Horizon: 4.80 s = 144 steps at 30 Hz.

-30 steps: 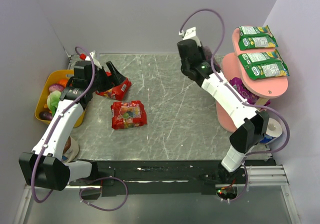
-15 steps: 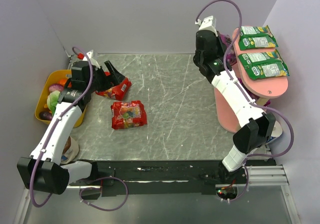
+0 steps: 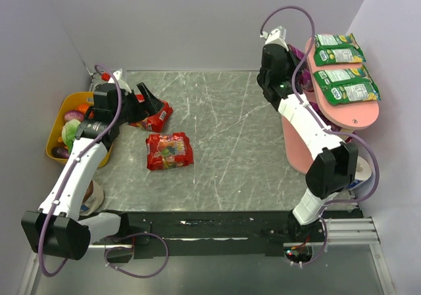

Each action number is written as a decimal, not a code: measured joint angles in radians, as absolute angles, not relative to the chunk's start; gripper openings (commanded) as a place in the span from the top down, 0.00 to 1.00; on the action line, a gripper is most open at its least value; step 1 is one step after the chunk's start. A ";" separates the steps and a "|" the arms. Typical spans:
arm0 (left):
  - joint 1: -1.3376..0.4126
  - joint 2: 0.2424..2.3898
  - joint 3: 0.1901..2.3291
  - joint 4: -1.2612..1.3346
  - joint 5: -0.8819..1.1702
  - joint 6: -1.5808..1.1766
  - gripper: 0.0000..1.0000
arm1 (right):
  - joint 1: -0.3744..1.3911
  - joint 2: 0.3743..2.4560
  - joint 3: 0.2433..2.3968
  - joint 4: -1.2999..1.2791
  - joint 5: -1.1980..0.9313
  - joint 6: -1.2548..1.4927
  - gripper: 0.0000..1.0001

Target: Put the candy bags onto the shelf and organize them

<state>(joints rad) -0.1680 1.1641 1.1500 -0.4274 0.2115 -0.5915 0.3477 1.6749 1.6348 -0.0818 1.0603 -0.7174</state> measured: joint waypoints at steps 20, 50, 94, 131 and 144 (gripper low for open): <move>-0.167 1.155 1.149 -0.428 0.206 -0.591 0.04 | 0.324 1.813 1.623 -0.240 1.080 -0.576 1.00; -0.159 1.182 1.150 -0.431 0.189 -0.587 0.04 | 0.274 1.975 1.790 -0.453 1.073 -0.287 0.36; -0.149 1.168 1.149 -0.429 0.167 -0.587 0.04 | 0.245 1.999 1.854 -0.358 1.008 -0.326 0.92; -0.146 1.168 1.149 -0.432 0.163 -0.591 0.04 | 0.399 1.945 1.819 -0.405 0.897 -0.265 0.01; -0.144 1.156 1.125 -0.431 0.159 -0.591 0.04 | 0.686 1.805 1.766 -0.639 0.484 0.043 0.03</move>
<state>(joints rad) -0.1444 1.1564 1.1248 -0.4313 0.1589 -0.5915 0.6857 1.8050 1.7664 -0.6388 0.4843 0.0429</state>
